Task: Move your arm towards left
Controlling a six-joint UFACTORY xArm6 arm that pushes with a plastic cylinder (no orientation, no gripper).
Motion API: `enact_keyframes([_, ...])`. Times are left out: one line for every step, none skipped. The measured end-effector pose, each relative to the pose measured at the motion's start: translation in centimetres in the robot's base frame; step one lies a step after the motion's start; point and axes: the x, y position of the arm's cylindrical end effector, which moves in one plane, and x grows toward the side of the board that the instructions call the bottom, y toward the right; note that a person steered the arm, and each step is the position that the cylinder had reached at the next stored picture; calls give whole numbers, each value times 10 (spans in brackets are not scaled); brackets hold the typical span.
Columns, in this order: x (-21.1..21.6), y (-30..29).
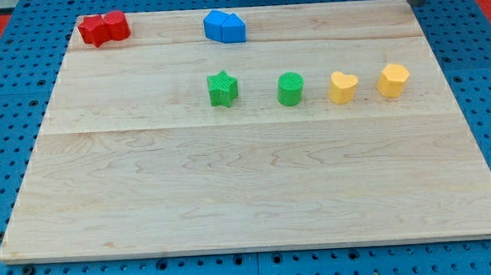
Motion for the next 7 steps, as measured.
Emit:
enact_keyframes([-1, -37])
enact_keyframes([-4, -70])
enact_keyframes([-8, -101])
enact_keyframes([-9, -119])
enact_keyframes([-9, -119])
enact_keyframes([-9, -119])
enact_keyframes([-9, -119])
